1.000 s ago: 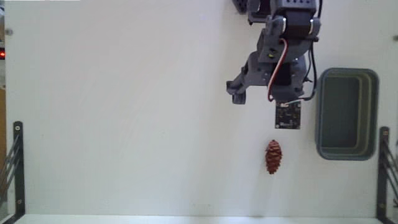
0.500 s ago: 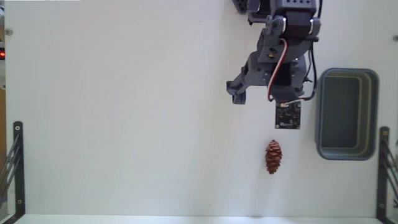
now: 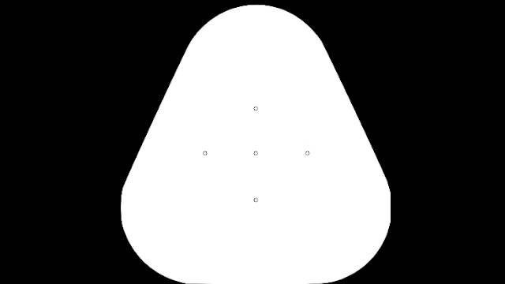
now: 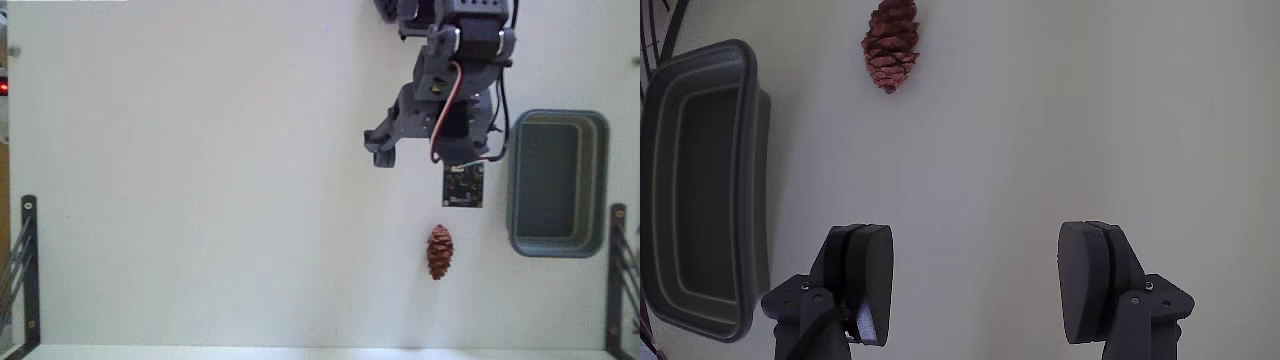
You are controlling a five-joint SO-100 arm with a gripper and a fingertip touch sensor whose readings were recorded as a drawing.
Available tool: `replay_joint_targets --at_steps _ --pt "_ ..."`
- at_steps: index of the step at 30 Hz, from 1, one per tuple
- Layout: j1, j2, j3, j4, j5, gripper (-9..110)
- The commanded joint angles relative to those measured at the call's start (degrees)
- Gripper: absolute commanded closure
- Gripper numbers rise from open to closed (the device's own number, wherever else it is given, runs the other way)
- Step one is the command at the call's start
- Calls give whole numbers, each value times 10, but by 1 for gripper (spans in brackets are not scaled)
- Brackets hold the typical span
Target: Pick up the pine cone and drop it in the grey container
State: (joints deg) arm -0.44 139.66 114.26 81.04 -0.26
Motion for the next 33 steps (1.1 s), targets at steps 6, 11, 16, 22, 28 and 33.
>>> replay_joint_targets --at_steps 6,11,16,22,28,33 --pt "-39 25 3 9 3 -9" --pt "-60 25 3 9 3 -9" --pt "-66 25 3 9 3 -9" --pt "-66 25 3 9 3 -9" --pt "-75 25 3 9 3 -9" --pt "-85 25 3 9 3 -9"
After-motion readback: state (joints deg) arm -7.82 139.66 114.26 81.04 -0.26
